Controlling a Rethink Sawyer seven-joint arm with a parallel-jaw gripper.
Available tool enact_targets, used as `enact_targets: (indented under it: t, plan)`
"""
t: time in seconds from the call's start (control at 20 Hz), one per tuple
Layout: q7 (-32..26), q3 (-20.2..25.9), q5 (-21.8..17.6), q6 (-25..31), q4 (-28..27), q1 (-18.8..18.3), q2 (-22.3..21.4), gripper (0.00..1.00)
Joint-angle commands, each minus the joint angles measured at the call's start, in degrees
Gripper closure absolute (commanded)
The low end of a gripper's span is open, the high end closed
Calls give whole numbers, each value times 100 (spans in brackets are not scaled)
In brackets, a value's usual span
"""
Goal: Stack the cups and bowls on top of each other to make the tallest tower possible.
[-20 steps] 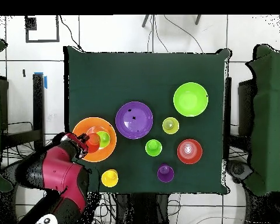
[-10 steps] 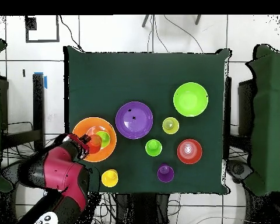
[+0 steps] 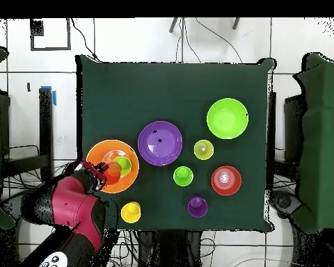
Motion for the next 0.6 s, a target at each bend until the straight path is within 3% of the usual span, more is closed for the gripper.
enact_targets:
  t: [0.05,0.6]
  plan:
    - [1196,564,140,170,-158,133,33,100]
    - [1226,497,172,319,-192,199,-6,100]
